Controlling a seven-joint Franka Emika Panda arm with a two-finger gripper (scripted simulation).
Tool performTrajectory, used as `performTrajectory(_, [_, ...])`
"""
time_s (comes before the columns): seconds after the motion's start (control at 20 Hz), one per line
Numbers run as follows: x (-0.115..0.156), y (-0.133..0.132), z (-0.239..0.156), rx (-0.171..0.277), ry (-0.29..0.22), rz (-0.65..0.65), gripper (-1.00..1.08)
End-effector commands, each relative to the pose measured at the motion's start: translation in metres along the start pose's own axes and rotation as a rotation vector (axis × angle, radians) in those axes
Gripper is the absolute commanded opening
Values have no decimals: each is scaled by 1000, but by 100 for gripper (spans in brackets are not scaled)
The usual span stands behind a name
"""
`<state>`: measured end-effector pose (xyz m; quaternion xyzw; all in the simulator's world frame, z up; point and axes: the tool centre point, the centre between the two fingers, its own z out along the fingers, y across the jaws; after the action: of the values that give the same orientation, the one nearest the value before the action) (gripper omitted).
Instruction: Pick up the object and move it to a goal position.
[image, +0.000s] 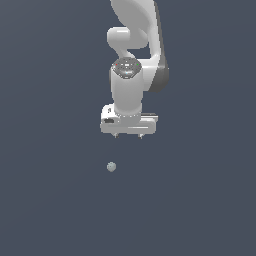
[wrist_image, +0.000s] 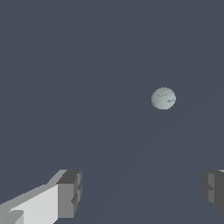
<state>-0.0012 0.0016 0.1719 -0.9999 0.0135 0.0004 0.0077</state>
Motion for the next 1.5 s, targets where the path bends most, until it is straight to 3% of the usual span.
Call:
performTrajectory(0.0, [0, 0, 0, 0, 0, 0, 100])
performTrajectory(0.75, [-3, -13, -8, -19, 0, -24, 100])
performTrajectory(1.45, [24, 11, 19, -22, -2, -160, 100])
